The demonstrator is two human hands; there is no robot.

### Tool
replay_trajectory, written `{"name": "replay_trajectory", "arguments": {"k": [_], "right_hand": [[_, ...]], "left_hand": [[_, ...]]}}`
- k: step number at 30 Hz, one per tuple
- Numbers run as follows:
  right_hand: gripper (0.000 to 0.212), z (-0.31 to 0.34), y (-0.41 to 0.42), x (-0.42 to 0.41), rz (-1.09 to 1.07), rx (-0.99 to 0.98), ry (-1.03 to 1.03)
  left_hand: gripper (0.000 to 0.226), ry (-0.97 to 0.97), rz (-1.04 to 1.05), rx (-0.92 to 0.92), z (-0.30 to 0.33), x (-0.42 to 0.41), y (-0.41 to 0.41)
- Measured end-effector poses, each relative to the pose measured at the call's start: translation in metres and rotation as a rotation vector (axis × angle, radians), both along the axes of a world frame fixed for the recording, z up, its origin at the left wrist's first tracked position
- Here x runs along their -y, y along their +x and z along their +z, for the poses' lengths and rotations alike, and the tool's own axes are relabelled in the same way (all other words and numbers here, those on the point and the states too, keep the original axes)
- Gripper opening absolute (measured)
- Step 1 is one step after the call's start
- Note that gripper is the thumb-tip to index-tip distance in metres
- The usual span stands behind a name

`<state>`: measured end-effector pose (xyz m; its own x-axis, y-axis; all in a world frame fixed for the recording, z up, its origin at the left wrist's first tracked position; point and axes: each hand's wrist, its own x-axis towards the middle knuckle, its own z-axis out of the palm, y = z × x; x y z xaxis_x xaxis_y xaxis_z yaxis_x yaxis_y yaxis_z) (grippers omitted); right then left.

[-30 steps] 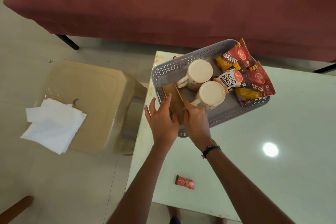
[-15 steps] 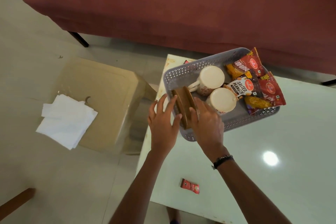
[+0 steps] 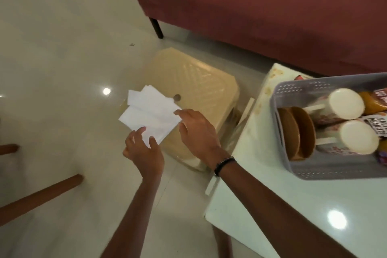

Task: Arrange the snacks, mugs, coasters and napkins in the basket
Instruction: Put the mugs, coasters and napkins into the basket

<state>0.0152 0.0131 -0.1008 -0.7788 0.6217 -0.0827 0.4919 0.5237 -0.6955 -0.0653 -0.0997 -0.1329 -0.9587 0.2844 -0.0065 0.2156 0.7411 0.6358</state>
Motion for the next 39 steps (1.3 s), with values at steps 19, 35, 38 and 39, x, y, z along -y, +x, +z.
{"name": "replay_trajectory", "arguments": {"k": [19, 35, 38, 39], "right_hand": [[0.061, -0.038, -0.089, -0.027, 0.130, -0.056, -0.040], [0.050, -0.025, -0.084, -0.014, 0.270, 0.037, -0.103], [0.039, -0.019, -0.071, 0.000, 0.266, -0.062, -0.311], [0.039, -0.019, -0.069, 0.005, 0.280, -0.071, -0.338]], "left_hand": [[0.063, 0.385, 0.473, 0.742, -0.004, -0.002, -0.063], [0.011, 0.399, 0.323, 0.704, 0.000, 0.001, -0.058], [0.009, 0.465, 0.338, 0.738, 0.007, -0.001, -0.057], [0.005, 0.517, 0.358, 0.775, 0.011, -0.002, -0.057]]}}
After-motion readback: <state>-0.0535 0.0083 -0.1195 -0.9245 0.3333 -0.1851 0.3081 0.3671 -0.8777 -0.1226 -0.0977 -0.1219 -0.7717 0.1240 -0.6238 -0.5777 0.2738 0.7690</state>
